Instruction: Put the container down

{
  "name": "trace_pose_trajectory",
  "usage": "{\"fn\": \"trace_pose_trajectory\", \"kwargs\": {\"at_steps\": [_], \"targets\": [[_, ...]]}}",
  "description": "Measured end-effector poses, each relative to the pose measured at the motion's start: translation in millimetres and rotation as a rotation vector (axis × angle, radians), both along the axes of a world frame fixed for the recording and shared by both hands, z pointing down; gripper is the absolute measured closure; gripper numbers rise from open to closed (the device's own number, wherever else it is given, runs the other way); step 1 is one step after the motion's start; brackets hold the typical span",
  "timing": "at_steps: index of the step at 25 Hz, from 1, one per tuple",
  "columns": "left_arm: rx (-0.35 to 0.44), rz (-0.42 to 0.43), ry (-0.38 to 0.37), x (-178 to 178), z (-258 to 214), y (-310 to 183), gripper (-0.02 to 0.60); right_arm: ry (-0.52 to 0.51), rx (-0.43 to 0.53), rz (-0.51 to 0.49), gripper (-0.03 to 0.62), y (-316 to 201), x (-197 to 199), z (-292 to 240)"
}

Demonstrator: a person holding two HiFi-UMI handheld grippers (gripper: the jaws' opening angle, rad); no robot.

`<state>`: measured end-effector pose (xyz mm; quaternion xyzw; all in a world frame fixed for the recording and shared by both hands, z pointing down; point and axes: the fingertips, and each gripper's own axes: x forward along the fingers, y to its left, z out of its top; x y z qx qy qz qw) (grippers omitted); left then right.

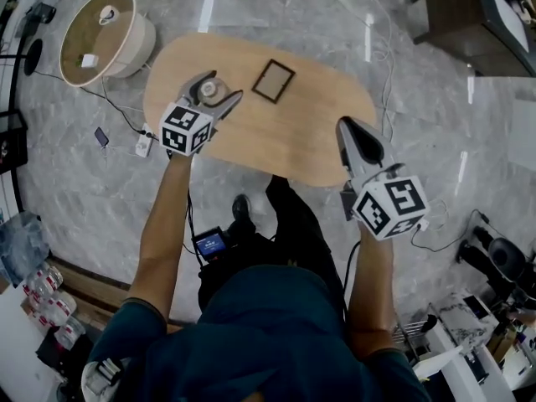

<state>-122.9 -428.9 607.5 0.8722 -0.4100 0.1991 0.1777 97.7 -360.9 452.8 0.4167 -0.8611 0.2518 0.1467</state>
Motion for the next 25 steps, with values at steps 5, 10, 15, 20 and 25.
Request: {"fn": "trace_pose_trajectory", "kwargs": {"at_steps": [5, 10, 15, 20, 25], "targets": [[-0.061, 0.000, -0.003, 3.2, 47.8, -8.5, 0.244, 0.010, -0.042, 0.006, 0.582, -3.3, 4.4, 27.6], [-0.117, -0.013, 0.003, 3.0, 88.9, -14.8, 0.244, 0.016, -0.084, 0.013, 0.582, -3.8, 9.8, 52.7], [-0.163, -0.022, -0.005, 0.8, 132.5, -23.4, 0.244, 0.024, -0.120, 0.005, 0.582, -6.8, 10.0, 75.5], [-0.185, -0.022, -0.004, 4.9, 172.4, -26.6, 0.244, 0.039, -0.151, -0.002, 0.582, -7.7, 15.6, 94.9], [-0.222, 0.004, -0.017, 14.3, 208.5, -25.2, 0.244, 0.045, -0.186, -0.003, 0.582, -8.1, 20.4, 116.6]]}}
